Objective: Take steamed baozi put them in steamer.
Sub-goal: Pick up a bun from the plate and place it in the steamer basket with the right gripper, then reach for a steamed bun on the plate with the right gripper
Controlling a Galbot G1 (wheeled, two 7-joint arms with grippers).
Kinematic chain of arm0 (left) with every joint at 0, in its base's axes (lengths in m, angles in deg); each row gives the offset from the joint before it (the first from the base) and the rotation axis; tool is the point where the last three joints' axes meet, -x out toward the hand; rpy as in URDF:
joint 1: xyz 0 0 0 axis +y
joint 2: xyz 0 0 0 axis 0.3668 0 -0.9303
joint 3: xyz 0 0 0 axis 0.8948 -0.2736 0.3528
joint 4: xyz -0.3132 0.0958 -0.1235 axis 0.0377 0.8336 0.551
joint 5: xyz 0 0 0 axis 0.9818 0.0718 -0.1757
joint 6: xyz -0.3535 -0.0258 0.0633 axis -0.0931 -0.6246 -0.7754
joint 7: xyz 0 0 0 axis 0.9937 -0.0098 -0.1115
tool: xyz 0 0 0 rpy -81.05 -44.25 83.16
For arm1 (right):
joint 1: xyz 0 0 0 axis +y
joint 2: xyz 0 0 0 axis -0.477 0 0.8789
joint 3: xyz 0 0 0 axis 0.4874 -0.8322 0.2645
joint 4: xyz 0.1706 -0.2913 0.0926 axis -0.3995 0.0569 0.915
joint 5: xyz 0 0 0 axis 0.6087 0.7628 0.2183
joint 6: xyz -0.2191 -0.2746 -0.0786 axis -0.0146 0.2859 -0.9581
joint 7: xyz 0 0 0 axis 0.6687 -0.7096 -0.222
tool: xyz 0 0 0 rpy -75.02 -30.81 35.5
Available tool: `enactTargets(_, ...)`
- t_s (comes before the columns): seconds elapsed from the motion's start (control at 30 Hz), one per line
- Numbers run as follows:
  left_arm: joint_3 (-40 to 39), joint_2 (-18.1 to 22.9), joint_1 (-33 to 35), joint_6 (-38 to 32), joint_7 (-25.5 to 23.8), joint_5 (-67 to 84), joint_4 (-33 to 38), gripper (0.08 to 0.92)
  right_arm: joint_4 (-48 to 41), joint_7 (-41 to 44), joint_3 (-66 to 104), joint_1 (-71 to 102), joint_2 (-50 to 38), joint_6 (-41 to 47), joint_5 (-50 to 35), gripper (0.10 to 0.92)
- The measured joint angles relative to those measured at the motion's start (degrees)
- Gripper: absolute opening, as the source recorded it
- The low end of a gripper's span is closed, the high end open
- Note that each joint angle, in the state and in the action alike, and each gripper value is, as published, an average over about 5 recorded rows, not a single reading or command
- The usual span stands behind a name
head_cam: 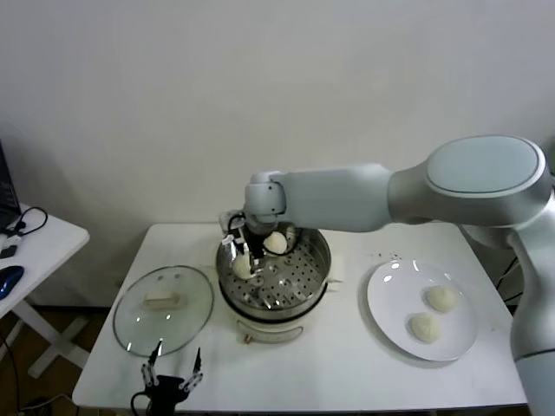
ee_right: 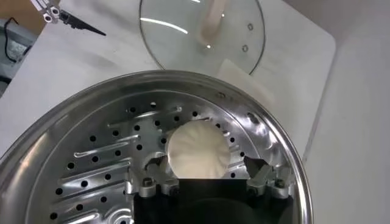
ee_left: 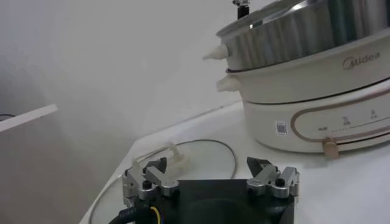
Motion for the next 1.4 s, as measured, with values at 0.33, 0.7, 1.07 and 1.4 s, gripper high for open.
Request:
enactTargets(0.33, -0.26, 0.0, 0.48, -0.01, 0.07, -0.05, 0.75, 0.823, 10.57, 8.8, -8.0, -14.02, -15.34, -5.39, 1.3, 0.823)
enactTargets(0.7, -0.2, 0.0, 0.45, -0.02, 0.11, -0.1, 0.64, 0.823, 19.15, 14.58, -21.98, -23.12, -37.35, -10.63, 10.08, 0.823)
enactTargets(1.07, 0.0, 0.0, 0.45, 0.0, 0.24, -0.59, 0.12, 0.823, 17.17, 13.98, -14.26, -7.15, -51.82, -11.75, 23.04, 0.823)
enactTargets(1.4, 0.23, 0.0, 0.86, 0.03, 0.32, -1.39, -0.12, 0.823, 11.21, 12.28, -0.26, 10.25, -54.57, -11.85, 29.74, 0.823)
